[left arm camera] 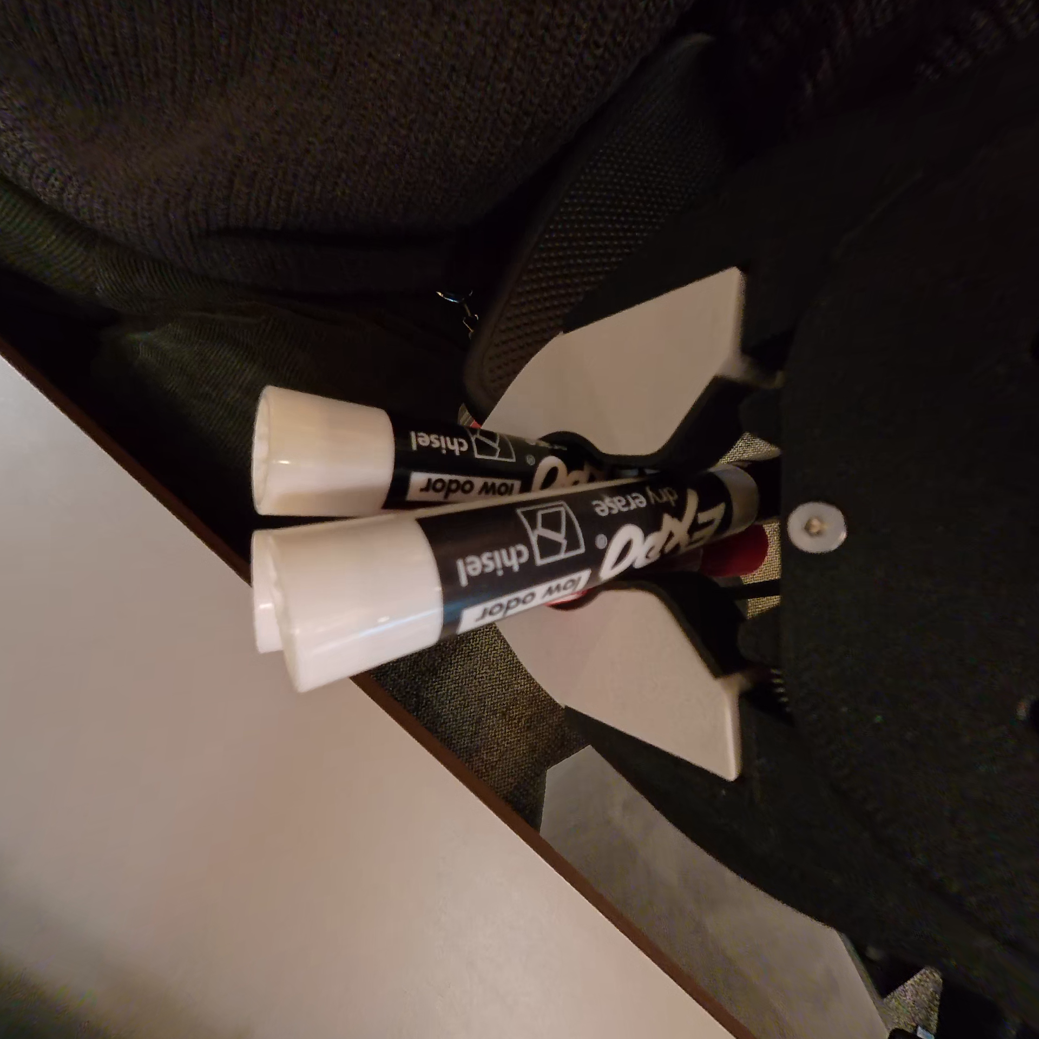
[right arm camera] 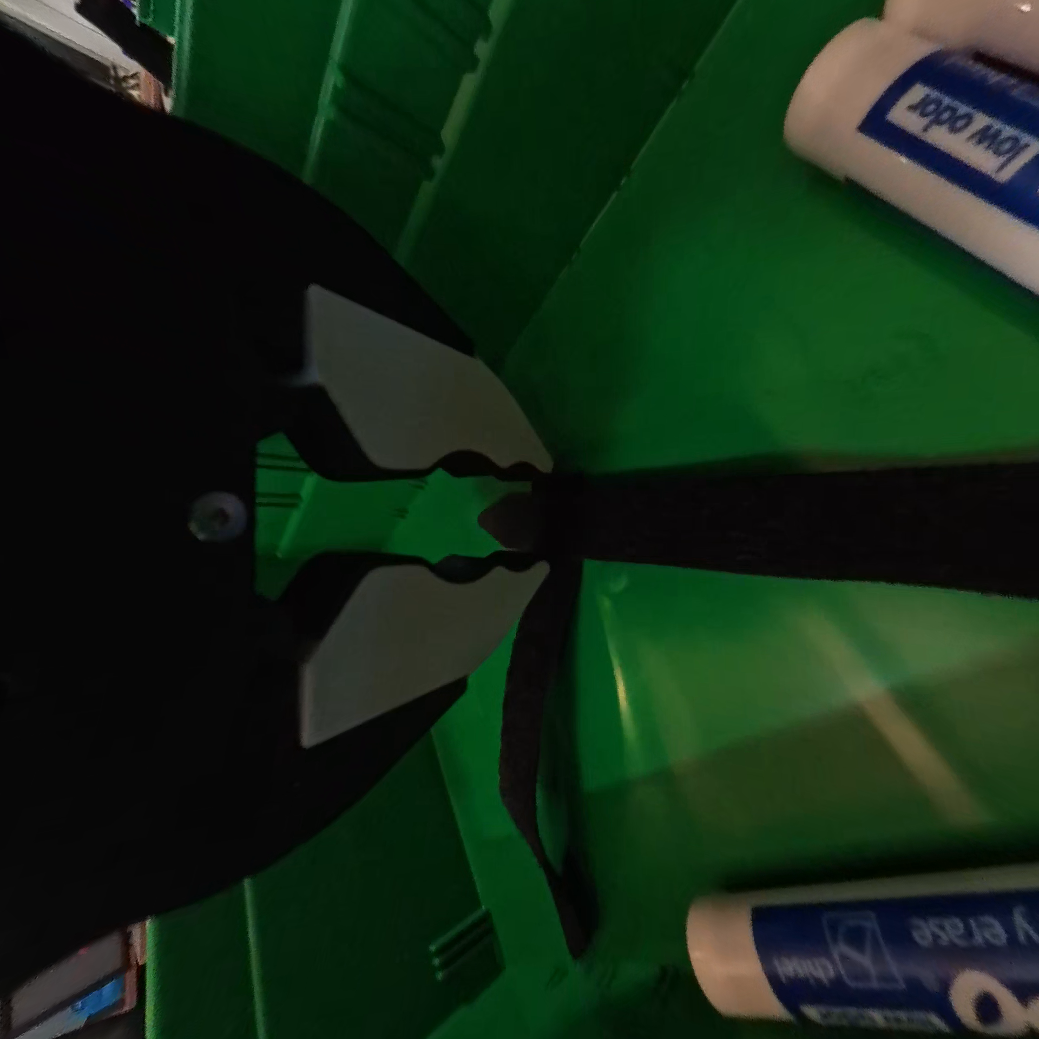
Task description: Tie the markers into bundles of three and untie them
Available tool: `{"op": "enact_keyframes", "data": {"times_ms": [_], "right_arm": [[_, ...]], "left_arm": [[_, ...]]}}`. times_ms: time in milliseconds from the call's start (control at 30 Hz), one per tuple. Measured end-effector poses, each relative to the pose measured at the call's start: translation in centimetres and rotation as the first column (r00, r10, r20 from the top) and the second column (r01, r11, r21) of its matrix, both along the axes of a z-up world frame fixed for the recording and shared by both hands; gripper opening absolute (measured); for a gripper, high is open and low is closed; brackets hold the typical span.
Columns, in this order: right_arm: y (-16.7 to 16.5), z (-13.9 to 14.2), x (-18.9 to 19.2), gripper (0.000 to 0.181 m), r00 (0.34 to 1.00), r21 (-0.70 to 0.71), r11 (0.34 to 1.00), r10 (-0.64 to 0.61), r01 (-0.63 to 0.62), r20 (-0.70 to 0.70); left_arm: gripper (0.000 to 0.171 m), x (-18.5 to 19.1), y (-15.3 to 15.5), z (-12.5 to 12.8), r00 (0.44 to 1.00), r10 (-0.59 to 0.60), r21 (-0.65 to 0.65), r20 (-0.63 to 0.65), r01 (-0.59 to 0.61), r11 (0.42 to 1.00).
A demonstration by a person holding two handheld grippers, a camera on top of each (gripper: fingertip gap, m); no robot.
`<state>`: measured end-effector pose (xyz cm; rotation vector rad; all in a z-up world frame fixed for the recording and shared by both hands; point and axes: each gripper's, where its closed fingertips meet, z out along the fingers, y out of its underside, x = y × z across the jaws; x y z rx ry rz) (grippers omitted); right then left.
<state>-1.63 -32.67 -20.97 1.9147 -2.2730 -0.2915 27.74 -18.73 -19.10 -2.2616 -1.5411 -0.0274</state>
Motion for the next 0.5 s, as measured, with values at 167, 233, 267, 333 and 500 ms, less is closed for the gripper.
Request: {"op": "enact_keyframes", "data": {"times_ms": [167,233,267,333,500], "right_arm": [[0.1,0.0,0.1,0.014,1.0,-0.043,0.999,0.008,-0.008,0.009],[-0.1,0.1,0.0,0.011,0.999,-0.073,0.996,0.041,-0.041,0.0],[-0.1,0.1,0.0,0.009,0.999,-0.081,0.996,0.045,-0.045,-0.001],[-0.2,0.3,0.0,0.009,0.998,-0.108,0.992,0.07,-0.07,-0.01],[0.4,1.3,1.2,0.01,0.998,-0.119,0.993,0.014,-0.007,0.061]], "left_arm": [[0.043,0.0,0.0,0.0,1.0,0.0,-0.002,0.002,0.0,1.0],[0.043,0.0,0.1,0.0,1.0,-0.002,-0.004,0.001,0.002,1.0],[0.043,0.0,0.1,0.0,1.0,-0.001,-0.004,0.001,0.001,1.0],[0.043,0.0,0.1,0.1,1.0,0.0,-0.006,0.001,0.0,1.0],[0.043,0.0,0.1,0.1,1.0,0.003,-0.009,0.003,-0.003,1.0]]}}
